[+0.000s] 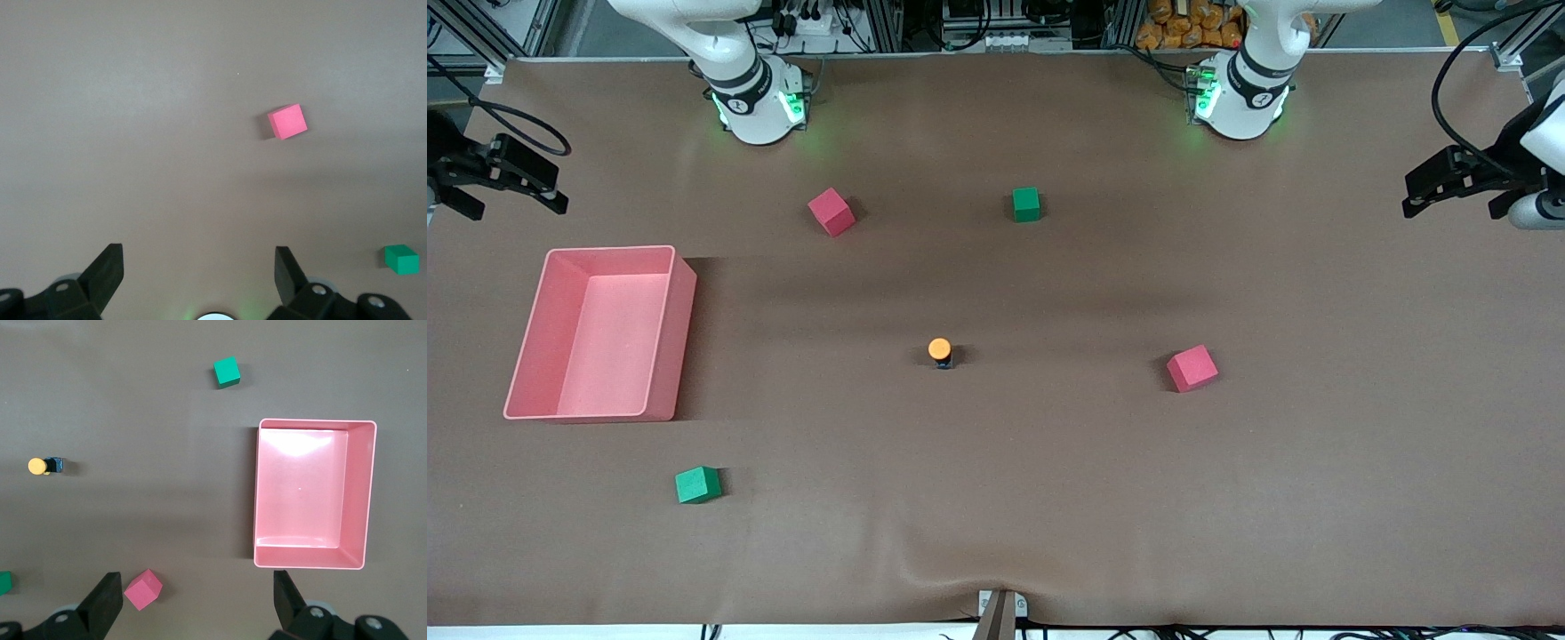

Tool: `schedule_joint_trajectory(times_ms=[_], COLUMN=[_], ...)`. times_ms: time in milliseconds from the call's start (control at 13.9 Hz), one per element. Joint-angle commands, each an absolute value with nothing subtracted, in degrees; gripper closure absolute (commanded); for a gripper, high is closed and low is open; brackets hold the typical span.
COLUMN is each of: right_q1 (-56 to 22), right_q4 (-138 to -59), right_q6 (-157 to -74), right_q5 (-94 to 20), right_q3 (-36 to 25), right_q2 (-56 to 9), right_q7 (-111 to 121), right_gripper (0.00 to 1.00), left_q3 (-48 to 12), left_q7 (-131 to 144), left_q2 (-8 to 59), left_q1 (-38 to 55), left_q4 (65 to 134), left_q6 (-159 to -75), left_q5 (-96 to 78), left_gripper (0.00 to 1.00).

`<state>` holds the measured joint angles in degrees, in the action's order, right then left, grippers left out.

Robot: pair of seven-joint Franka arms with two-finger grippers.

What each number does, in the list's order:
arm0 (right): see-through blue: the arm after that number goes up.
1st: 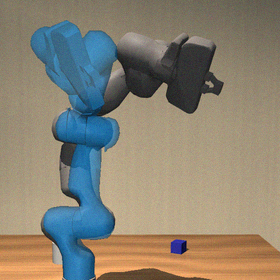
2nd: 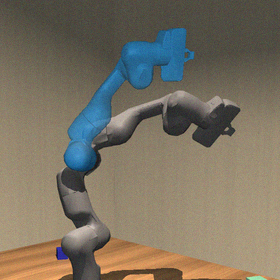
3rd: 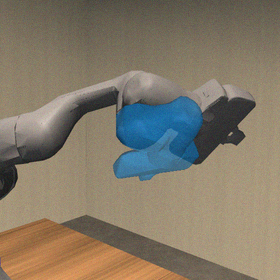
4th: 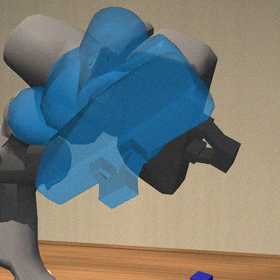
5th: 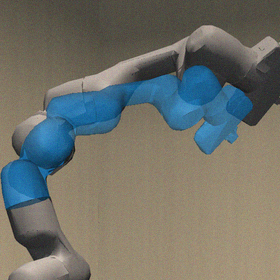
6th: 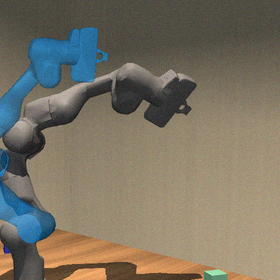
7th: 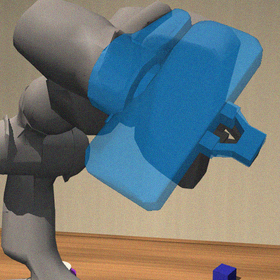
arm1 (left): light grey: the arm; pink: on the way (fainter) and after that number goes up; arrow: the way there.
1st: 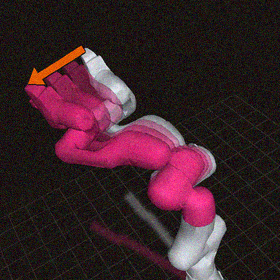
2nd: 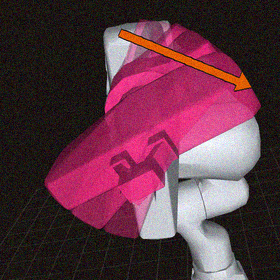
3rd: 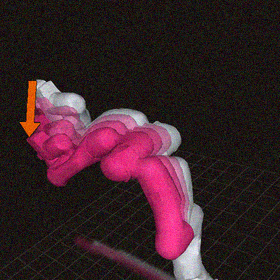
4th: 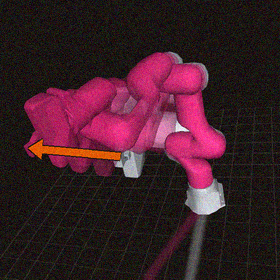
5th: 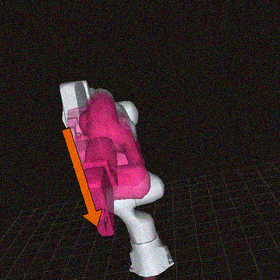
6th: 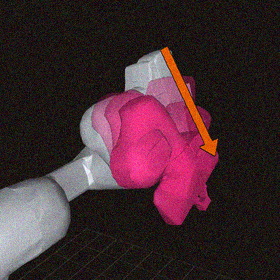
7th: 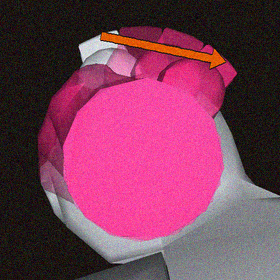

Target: Place and upright button with both arms

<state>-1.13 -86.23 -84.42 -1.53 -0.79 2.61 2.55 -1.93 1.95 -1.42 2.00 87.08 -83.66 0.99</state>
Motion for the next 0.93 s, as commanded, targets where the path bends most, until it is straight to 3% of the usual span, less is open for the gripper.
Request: schedule_joint_trajectory(times_ms=[0, 863], right_q1=[-0.4, 0.0], right_q4=[-85.7, -85.8], right_q6=[-83.9, -83.8], right_q5=[-2.6, -2.6], right_q3=[-0.7, -0.7], right_q2=[2.4, 2.4], right_q7=[3.0, 3.1], right_gripper=[0.0, 0.0], left_q3=[-2.9, -4.5], left_q7=[1.8, 1.9], left_q2=[-6.0, -8.8], left_q1=[0.9, 1.1], left_q4=[92.4, 91.1], left_q6=[-83.9, -78.3], left_q5=[0.4, 0.5], left_gripper=[0.0, 0.0])
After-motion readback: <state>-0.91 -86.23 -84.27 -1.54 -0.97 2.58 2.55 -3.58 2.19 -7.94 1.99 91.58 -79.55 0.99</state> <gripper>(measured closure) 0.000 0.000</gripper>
